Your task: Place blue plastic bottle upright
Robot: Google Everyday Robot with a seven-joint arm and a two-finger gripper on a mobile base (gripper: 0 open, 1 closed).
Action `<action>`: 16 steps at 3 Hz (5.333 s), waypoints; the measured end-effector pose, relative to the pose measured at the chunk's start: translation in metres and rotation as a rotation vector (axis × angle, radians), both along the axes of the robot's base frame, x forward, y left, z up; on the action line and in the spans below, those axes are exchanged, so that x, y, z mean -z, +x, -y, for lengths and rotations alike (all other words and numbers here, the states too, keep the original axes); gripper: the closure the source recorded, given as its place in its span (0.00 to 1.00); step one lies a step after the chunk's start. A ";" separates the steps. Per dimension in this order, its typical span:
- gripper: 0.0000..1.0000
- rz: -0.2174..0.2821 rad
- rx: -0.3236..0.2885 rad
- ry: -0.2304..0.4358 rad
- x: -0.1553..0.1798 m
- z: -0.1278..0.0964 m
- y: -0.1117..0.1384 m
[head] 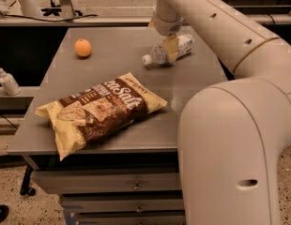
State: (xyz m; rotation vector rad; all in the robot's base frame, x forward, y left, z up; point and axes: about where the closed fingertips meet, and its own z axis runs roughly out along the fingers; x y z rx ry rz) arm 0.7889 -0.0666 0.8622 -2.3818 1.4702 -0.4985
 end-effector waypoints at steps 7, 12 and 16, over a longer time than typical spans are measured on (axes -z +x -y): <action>1.00 -0.316 0.214 0.653 -0.128 0.019 -0.112; 1.00 -0.528 0.312 1.367 -0.100 0.049 -0.120; 0.61 -0.372 0.221 1.345 -0.059 0.064 -0.132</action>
Offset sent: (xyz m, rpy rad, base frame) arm 0.0027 -0.0326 0.0045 -0.0981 -0.0087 0.0054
